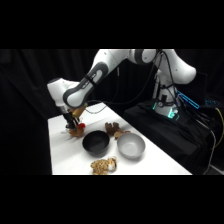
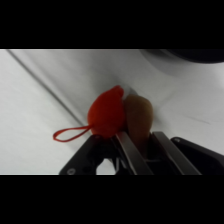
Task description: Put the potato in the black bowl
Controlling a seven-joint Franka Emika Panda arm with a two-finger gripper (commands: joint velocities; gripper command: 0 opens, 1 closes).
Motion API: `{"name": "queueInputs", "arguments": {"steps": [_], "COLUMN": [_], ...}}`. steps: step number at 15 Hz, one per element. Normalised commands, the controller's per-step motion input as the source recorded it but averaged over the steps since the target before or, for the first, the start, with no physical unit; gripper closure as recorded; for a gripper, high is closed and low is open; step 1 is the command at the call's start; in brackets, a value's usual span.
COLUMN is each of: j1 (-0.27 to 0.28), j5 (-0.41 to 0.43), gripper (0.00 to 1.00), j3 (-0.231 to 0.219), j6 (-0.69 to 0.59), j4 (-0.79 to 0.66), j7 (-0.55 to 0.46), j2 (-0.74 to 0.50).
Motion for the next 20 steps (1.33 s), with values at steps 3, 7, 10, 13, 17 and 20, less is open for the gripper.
{"name": "queueInputs", "arguments": {"steps": [3,7,10,13,17,20], "j1": [0.097,0.154,0.179,0.186,0.116,0.022], "j5": [-0.03,-0.119,-0.166,-0.19,-0.14,-0.09], "gripper": [0.95,0.95,0.95,0.95,0.95,0.92], "j3": [-0.033,-0.008,0.045,0.087,0.111,0.063], "j6": [-0.09,-0.01,0.17,0.31,0.45,0.44], "j4": [-0.51,-0.77,-0.95,-0.96,-0.71,-0.44], "j7": [-0.24,-0.24,-0.21,-0.15,-0.15,-0.2], "j2": [-0.68,-0.77,-0.78,-0.75,-0.47,-0.18]}}
